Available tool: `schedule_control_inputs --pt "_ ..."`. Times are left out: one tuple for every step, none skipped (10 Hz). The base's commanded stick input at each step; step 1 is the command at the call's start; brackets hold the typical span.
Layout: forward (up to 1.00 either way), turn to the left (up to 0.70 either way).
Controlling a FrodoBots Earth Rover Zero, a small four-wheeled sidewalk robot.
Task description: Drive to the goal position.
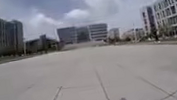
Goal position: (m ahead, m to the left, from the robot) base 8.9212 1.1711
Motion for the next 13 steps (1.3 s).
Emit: schedule_control_inputs --pt "1.00 0.00" --pt "1.00 0.00" --pt "1.00 0.00" --pt "1.00 0.00" --pt "1.00 0.00" --pt "1.00 0.00" --pt "1.00 0.00" --pt "1.00 0.00" --pt "1.00 0.00" --pt "1.00 0.00" --pt "1.00 0.00" --pt "1.00 0.00" --pt "1.00 0.00"
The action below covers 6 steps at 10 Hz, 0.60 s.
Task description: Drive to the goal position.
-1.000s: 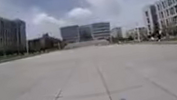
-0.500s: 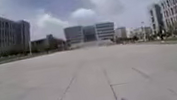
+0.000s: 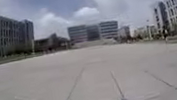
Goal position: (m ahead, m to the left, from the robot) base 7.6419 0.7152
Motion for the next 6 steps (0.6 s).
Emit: schedule_control_inputs --pt "1.00 0.00" --pt "1.00 0.00" --pt "1.00 0.00" --pt "1.00 0.00" --pt "1.00 0.00" --pt "1.00 0.00"
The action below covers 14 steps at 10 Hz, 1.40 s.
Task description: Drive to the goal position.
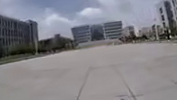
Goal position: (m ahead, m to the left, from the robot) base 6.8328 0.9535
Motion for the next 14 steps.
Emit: schedule_control_inputs --pt "1.00 -0.05" --pt "1.00 -0.40" --pt "1.00 -0.40" --pt "1.00 -0.40" --pt "1.00 -0.40" --pt "1.00 -0.40" --pt "1.00 -0.40" --pt "1.00 -0.40" --pt "1.00 -0.40" --pt "1.00 -0.40" --pt "1.00 -0.34" --pt "1.00 -0.10" --pt "1.00 0.00" --pt "0.97 0.00"
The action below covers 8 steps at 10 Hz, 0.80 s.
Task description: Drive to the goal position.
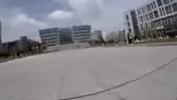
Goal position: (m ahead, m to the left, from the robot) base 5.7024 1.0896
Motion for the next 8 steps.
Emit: schedule_control_inputs --pt "0.26 0.00" --pt "0.00 0.00" --pt "0.00 0.00" --pt "0.00 0.00" --pt "0.00 0.00" --pt "0.00 0.00" --pt "0.00 0.00" --pt "0.00 0.00"
